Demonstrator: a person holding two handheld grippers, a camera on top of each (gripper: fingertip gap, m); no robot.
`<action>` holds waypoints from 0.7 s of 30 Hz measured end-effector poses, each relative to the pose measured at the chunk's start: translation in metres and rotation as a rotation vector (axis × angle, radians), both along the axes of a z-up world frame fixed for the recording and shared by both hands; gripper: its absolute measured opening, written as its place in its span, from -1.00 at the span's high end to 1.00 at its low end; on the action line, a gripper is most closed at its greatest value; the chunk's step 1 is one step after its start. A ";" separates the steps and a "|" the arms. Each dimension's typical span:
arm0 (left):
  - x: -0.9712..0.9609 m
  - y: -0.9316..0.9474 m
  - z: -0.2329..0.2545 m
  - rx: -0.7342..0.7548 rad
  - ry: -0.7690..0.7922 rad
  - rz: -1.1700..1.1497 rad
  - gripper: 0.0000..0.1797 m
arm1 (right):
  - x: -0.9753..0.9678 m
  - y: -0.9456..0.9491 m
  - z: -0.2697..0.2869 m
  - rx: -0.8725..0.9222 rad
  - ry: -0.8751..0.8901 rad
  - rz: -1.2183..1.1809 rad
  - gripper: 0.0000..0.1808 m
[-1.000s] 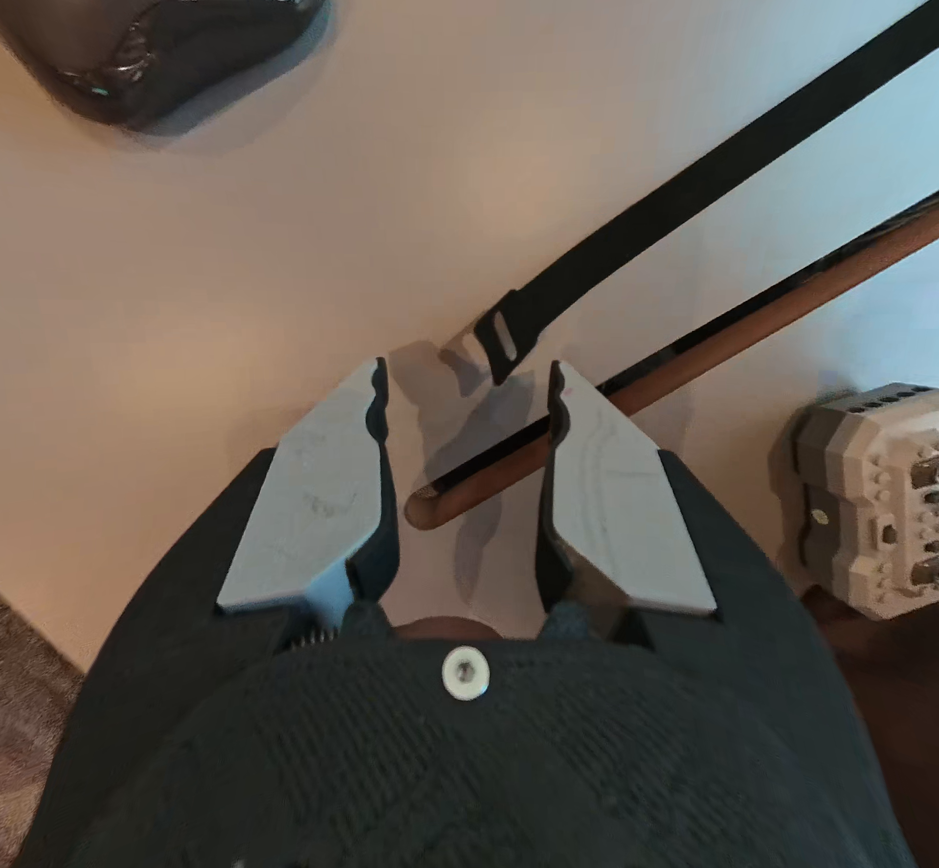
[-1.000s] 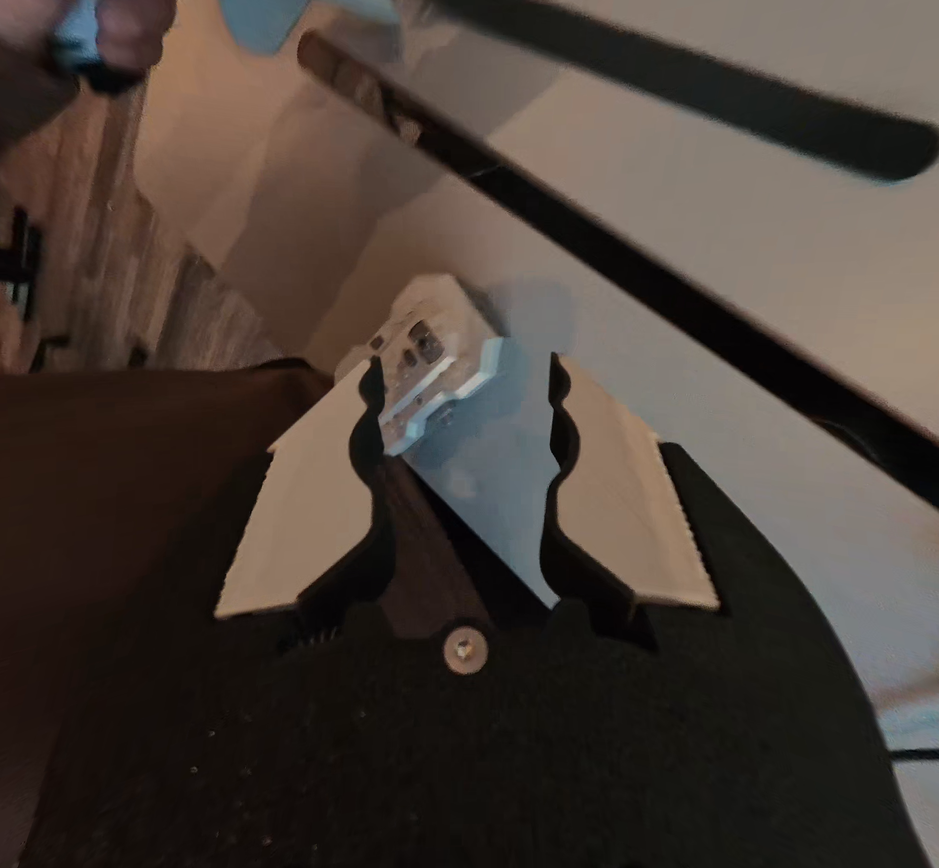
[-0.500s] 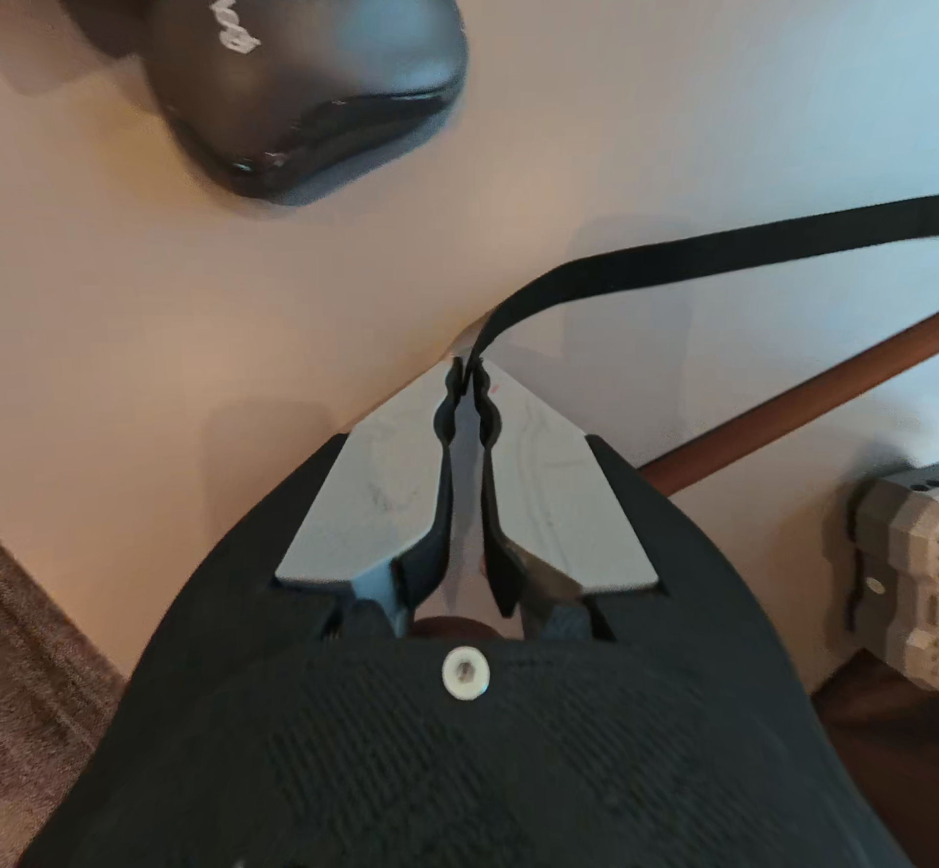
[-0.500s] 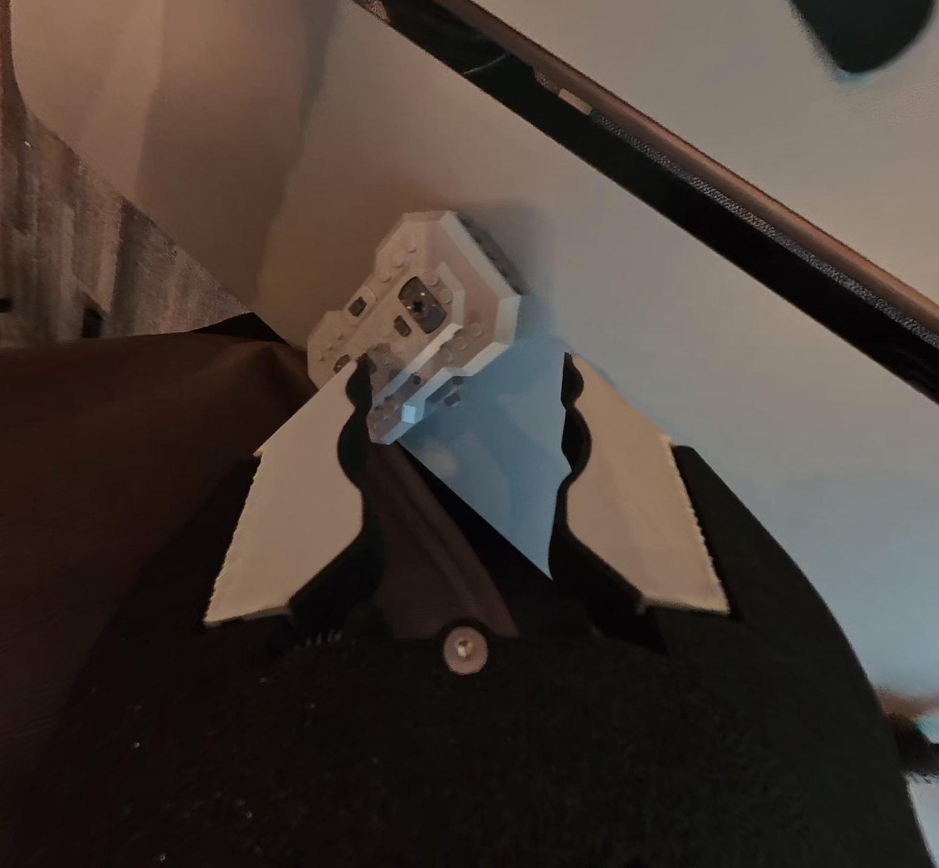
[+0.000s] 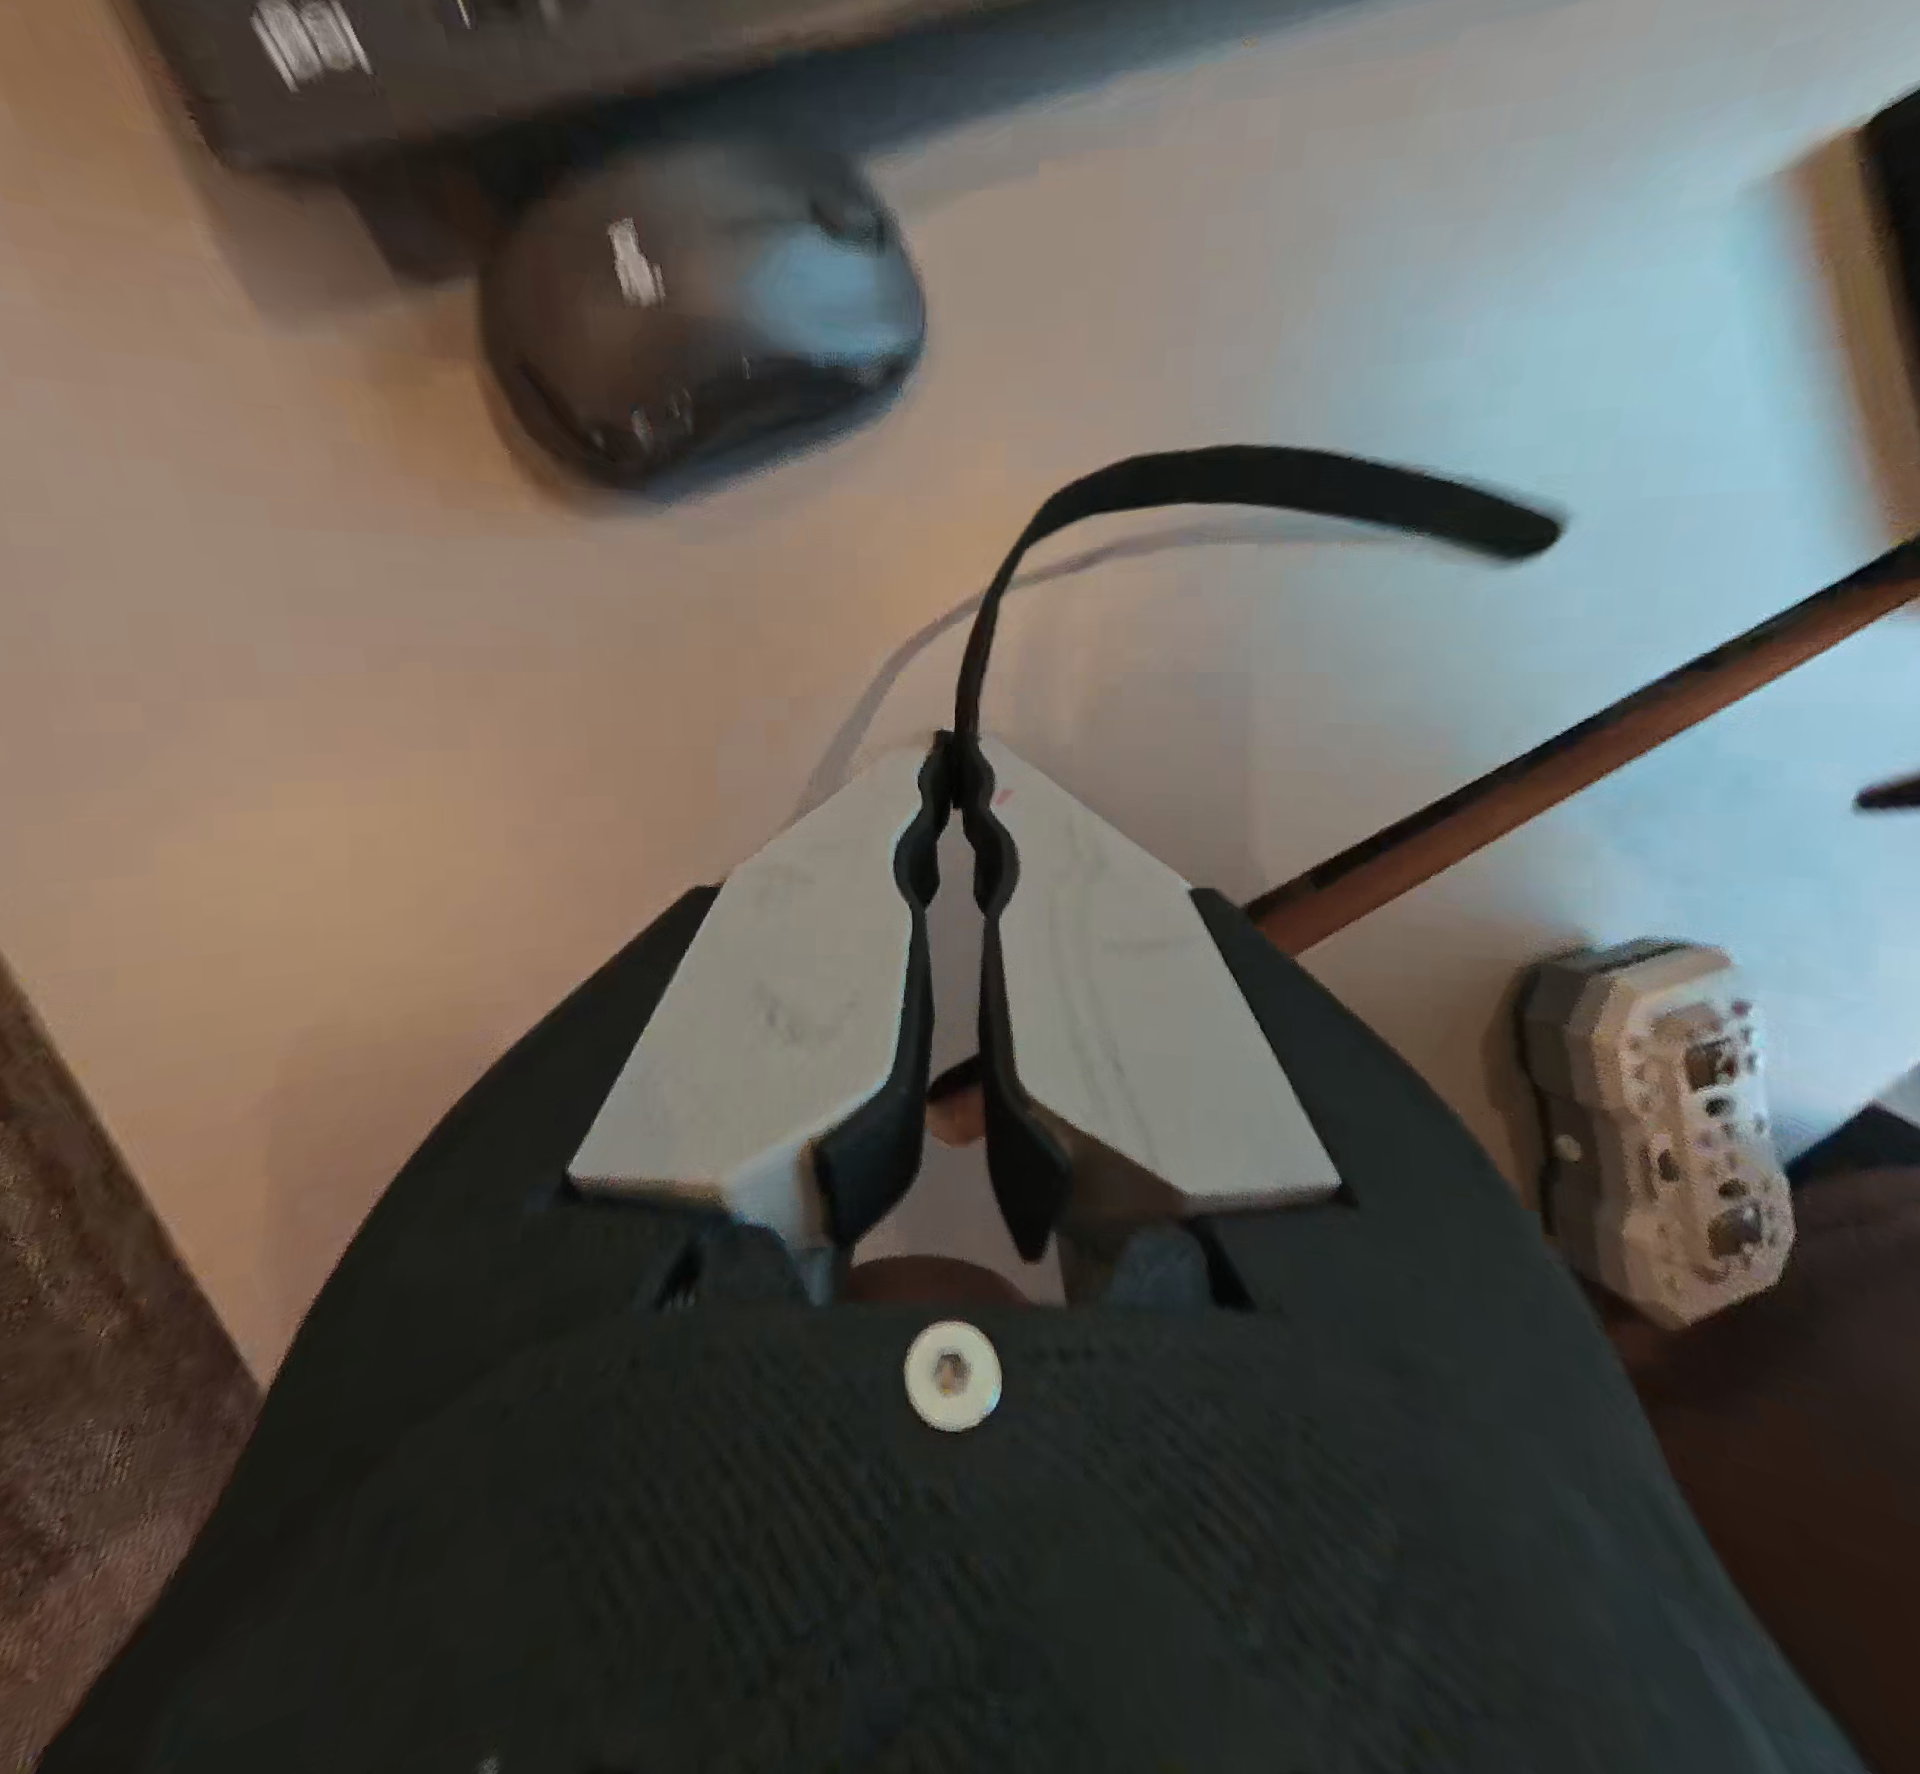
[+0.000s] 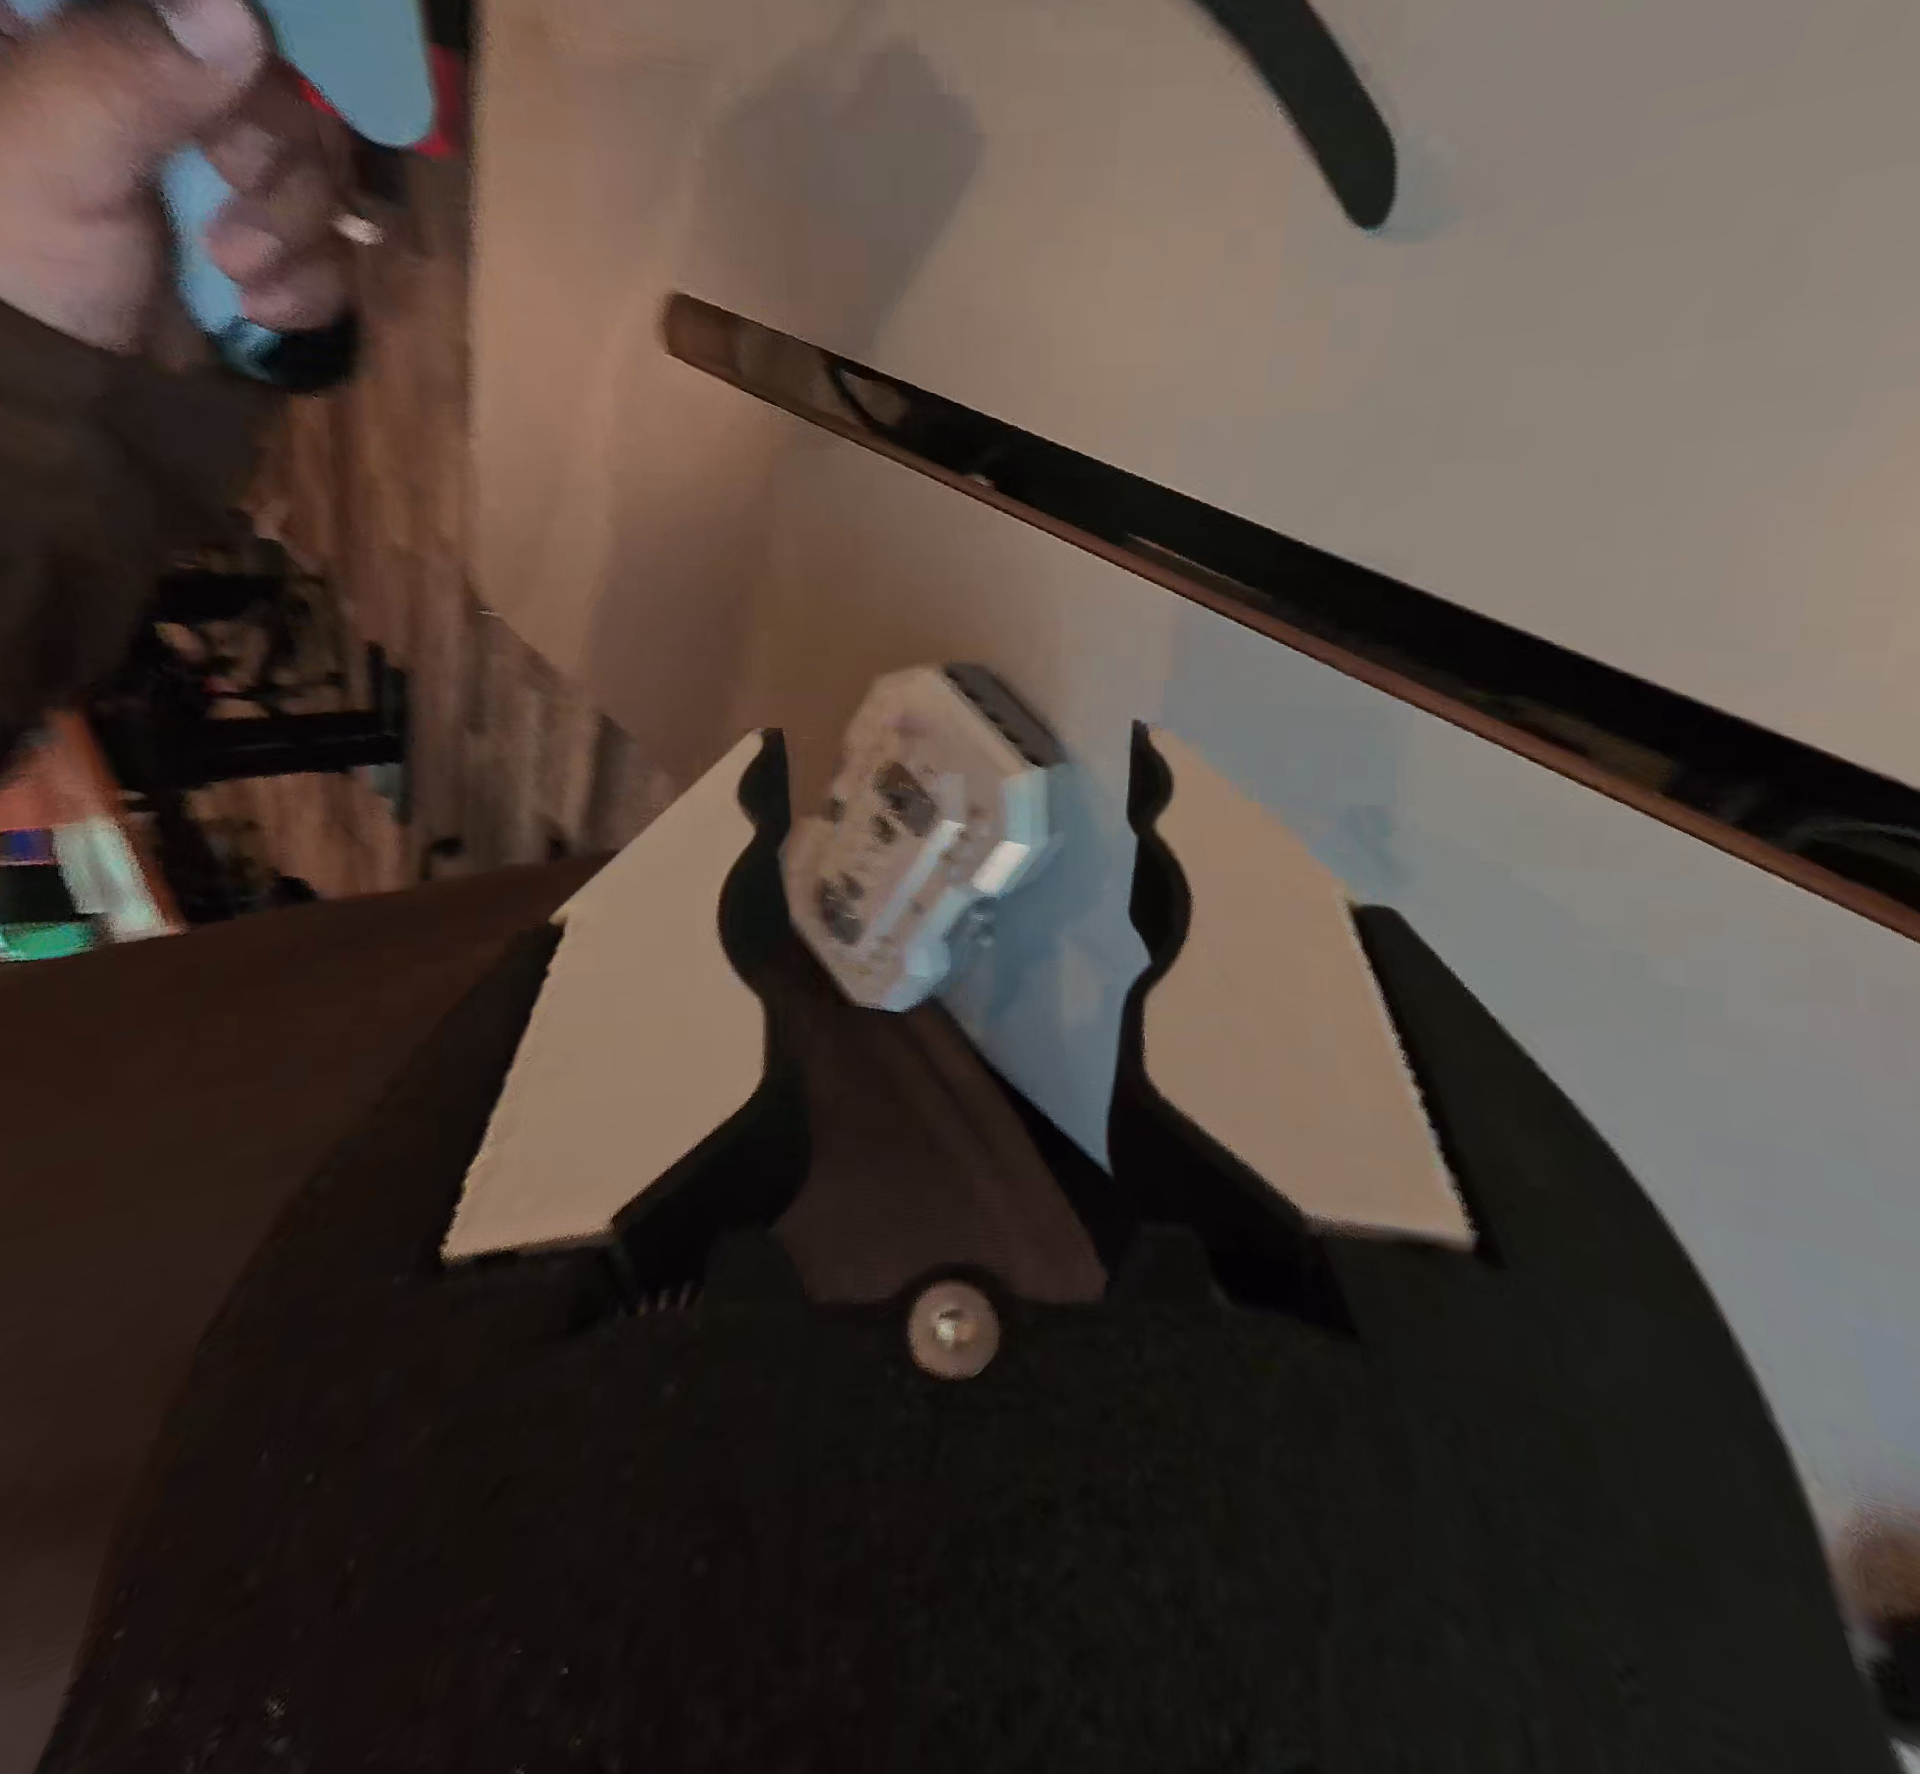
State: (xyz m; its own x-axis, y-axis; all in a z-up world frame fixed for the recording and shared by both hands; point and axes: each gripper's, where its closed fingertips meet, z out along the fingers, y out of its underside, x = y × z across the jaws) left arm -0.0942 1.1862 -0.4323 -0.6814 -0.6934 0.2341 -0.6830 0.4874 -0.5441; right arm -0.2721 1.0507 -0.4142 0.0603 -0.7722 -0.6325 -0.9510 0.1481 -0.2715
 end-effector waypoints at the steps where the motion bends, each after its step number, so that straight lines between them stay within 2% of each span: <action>1: 0.003 -0.005 0.017 -0.029 -0.069 -0.003 1.00 | 0.005 0.007 0.010 0.064 -0.010 -0.009 0.30; 5: -0.019 -0.047 0.105 -0.130 -0.489 -0.231 1.00 | 0.032 0.038 0.064 0.440 -0.062 -0.055 0.32; 8: -0.057 -0.058 0.123 -0.010 -0.737 -0.415 1.00 | 0.053 0.051 0.096 0.719 -0.054 -0.122 0.34; 12: -0.095 -0.054 0.080 0.080 -0.706 -0.492 1.00 | 0.062 0.068 0.082 0.767 -0.009 -0.125 0.39; 16: -0.113 -0.061 0.068 0.092 -0.695 -0.479 1.00 | 0.070 0.083 0.061 0.828 0.082 -0.175 0.60; 19: -0.121 -0.075 0.071 0.092 -0.738 -0.517 1.00 | 0.082 0.082 0.072 0.918 0.050 -0.226 0.94; 21: -0.126 -0.078 0.072 0.112 -0.763 -0.538 1.00 | 0.082 0.083 0.072 0.865 0.039 -0.182 0.96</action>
State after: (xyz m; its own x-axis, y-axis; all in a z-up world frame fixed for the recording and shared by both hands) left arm -0.2204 1.1087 -0.3607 -0.8585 -0.2320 -0.4572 0.1714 0.7105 -0.6825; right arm -0.1902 1.1338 -0.3420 -0.0509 -0.0179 -0.9985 -0.8991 0.4362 0.0381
